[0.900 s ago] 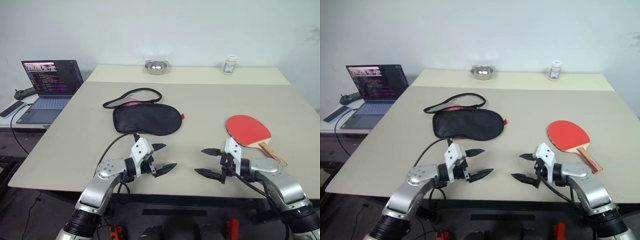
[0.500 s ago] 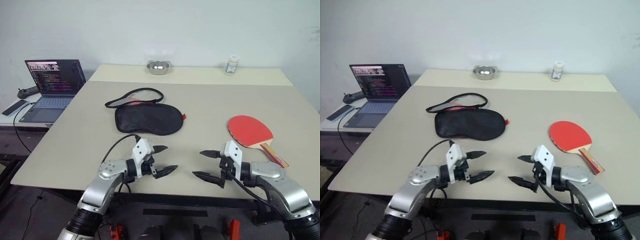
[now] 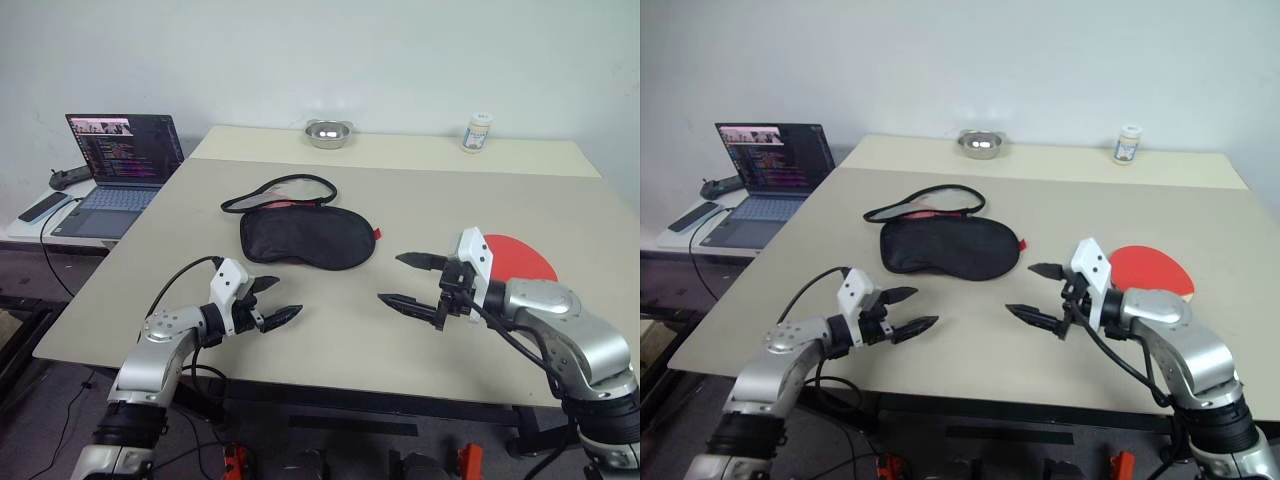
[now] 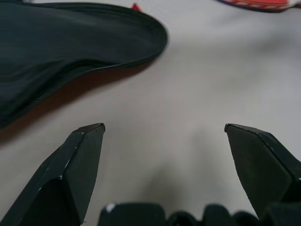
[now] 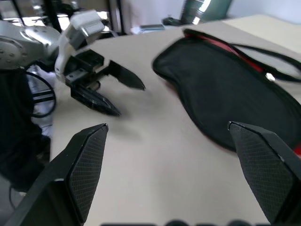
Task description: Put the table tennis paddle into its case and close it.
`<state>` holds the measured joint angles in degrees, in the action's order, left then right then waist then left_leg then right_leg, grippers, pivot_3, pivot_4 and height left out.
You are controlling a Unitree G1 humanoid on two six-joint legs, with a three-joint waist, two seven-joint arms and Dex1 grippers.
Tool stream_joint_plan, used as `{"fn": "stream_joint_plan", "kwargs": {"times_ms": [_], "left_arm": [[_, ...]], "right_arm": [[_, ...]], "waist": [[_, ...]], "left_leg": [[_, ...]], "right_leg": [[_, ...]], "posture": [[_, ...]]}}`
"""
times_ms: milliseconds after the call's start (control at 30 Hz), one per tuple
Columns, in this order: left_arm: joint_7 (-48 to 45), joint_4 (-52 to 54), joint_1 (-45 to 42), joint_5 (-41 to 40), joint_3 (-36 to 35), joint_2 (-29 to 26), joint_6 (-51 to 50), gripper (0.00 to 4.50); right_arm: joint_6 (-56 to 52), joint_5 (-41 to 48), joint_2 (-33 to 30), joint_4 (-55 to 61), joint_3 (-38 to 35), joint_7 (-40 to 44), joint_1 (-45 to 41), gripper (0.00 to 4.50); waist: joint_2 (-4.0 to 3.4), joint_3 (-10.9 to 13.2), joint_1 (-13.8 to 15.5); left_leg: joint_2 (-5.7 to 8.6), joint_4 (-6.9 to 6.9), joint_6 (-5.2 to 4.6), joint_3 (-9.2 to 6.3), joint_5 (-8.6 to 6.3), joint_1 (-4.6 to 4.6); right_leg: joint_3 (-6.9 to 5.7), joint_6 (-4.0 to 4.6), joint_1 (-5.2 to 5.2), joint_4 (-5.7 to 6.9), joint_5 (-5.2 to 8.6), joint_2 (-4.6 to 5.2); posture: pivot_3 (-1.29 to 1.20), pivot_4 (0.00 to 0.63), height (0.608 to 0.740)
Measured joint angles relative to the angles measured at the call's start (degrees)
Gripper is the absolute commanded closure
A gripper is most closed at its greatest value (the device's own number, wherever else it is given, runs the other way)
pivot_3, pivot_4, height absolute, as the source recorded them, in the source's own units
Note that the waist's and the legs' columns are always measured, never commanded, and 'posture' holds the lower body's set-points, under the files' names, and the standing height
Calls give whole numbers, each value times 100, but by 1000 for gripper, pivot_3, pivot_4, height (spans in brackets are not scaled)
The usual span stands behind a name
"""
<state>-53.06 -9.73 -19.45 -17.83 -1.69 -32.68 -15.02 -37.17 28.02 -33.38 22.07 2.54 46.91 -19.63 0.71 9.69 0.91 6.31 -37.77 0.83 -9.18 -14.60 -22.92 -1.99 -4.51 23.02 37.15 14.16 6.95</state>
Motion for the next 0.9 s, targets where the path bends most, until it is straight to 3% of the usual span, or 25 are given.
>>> {"fn": "stream_joint_plan", "kwargs": {"times_ms": [233, 500, 700, 900], "left_arm": [[219, -980, -670, -16, -70, 462, -20, 36], [452, -965, -706, -358, -363, 642, -701, 36], [211, -652, -59, -592, -634, 34, -1081, 36], [187, -1189, -243, -642, -1053, -358, -1160, 36]], "right_arm": [[95, -49, 6, -8, 106, -72, 211, 3], [92, 29, -196, 435, 127, 56, 301, 3], [48, 31, -206, 545, 124, 25, 464, 3], [40, 32, -204, 562, 123, 27, 458, 3]], "waist": [[0, 0, -89], [0, 0, -148], [0, 0, -137], [0, 0, -101]], "left_leg": [[0, -2, 5, 2, 4, -3], [-3, -1, 6, 4, 4, -2], [-3, -1, -2, 2, -1, -1], [-1, -3, -14, 0, -8, 3]], "right_leg": [[2, 0, 2, 5, 0, 1], [6, -1, 4, 6, 0, -1], [6, 0, 7, 8, 0, 0], [2, -1, 12, 8, 0, -1]], "posture": [[0, 150, 740], [0, 150, 740], [0, 150, 740], [0, 150, 740]]}}
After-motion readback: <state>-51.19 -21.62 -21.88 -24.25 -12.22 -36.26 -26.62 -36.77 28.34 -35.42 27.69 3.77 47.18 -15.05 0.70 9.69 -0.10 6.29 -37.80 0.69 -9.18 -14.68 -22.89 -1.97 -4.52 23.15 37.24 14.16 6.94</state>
